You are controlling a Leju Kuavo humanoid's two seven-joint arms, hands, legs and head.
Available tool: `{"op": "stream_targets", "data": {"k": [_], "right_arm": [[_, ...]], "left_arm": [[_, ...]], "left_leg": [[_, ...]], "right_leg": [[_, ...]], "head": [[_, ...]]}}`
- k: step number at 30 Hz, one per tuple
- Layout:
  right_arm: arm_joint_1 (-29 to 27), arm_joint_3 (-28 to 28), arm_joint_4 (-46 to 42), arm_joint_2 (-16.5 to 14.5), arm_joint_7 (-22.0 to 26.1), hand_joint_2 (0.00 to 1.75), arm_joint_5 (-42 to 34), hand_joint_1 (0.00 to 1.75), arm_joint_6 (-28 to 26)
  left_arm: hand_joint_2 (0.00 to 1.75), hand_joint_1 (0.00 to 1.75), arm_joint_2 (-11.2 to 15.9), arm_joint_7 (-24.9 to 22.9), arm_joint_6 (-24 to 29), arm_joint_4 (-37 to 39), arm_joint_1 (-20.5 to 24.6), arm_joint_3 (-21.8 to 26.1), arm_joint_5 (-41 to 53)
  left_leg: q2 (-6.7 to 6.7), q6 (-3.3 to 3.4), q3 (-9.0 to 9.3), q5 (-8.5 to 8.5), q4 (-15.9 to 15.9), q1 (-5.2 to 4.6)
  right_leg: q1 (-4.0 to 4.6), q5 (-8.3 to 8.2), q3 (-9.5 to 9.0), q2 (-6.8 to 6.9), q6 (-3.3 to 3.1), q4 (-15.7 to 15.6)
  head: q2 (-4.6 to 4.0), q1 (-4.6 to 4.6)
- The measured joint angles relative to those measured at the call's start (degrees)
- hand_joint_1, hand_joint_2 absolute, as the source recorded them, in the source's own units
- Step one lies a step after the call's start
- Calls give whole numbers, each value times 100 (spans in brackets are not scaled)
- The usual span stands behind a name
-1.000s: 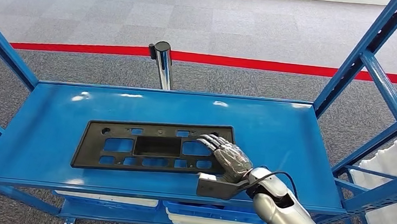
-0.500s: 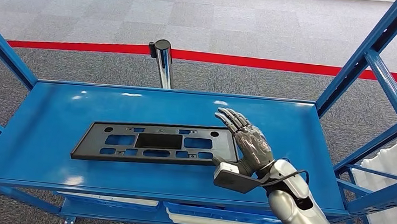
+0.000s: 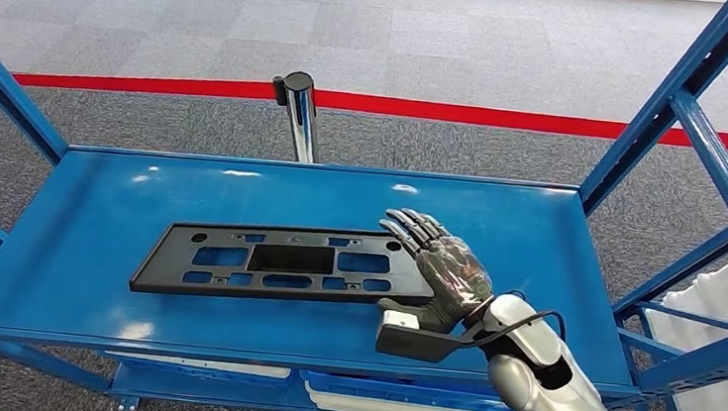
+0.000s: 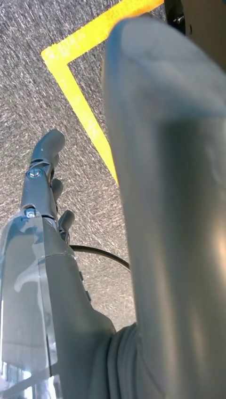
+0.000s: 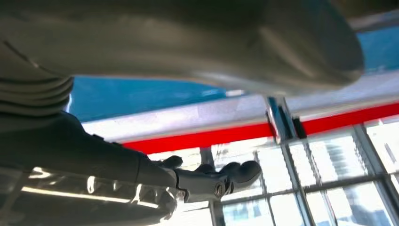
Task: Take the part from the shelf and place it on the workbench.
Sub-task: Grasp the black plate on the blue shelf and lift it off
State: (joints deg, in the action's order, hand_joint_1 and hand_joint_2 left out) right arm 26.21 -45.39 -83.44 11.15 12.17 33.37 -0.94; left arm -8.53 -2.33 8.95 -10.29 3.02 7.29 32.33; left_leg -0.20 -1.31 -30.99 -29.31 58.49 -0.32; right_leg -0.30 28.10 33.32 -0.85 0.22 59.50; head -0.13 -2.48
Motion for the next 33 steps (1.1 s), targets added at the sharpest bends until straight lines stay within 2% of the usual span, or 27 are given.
{"op": "stream_targets", "data": {"k": [2,4,7,11,15,24,27,30,32,33], "right_arm": [[17,-78,218,-124,32,0,-741,0,551],[-3,-112,618,-343,154,0,-1826,0,1156],[-8,-126,1357,-677,404,0,-2869,0,1512],[36,-114,2009,-949,557,0,-3236,0,1597],[135,-84,2337,-1091,557,0,-3386,0,1656],[277,-125,2613,-1231,492,0,-3064,0,1411],[273,-133,2637,-1255,593,0,-2840,0,1126],[233,-159,2632,-1268,648,0,-2203,0,484],[213,-239,2594,-1254,433,0,-1113,0,-397],[220,-315,2548,-1229,211,0,-236,0,-966]], "left_arm": [[0,0,-4,-21,-25,-1,7,1,86],[0,0,-15,-69,-57,-2,19,-1,182],[0,0,-43,-104,-87,-2,41,-2,267],[0,0,-62,-101,-99,-2,49,-1,279],[0,0,-63,-96,-99,-2,48,1,279],[0,0,-63,-93,-110,-2,47,3,312],[0,0,-64,-79,-110,-2,47,8,314],[0,0,-71,-51,-107,-1,43,29,314],[0,0,-77,-41,-102,-1,36,50,313],[0,0,-79,-39,-98,0,31,68,313]], "left_leg": [[0,0,0,0,0,0],[-1,0,1,0,0,0],[-2,-1,1,1,0,1],[1,-1,6,1,-1,4],[2,-1,15,1,0,4],[1,0,44,1,0,3],[0,0,46,1,0,3],[-1,0,43,1,0,3],[-1,0,38,1,0,3],[-1,0,35,1,0,3]], "right_leg": [[1,0,1,0,0,0],[1,0,2,0,0,0],[2,0,2,1,0,0],[1,0,-2,0,0,0],[0,0,-11,0,0,0],[0,0,-41,1,0,-1],[0,0,-43,1,0,-1],[0,0,-42,2,0,-1],[-1,0,-37,2,0,0],[-1,0,-33,2,0,0]], "head": [[0,1],[0,2],[0,-3],[0,2],[0,3],[0,3],[0,3],[0,3],[0,2],[0,2]]}}
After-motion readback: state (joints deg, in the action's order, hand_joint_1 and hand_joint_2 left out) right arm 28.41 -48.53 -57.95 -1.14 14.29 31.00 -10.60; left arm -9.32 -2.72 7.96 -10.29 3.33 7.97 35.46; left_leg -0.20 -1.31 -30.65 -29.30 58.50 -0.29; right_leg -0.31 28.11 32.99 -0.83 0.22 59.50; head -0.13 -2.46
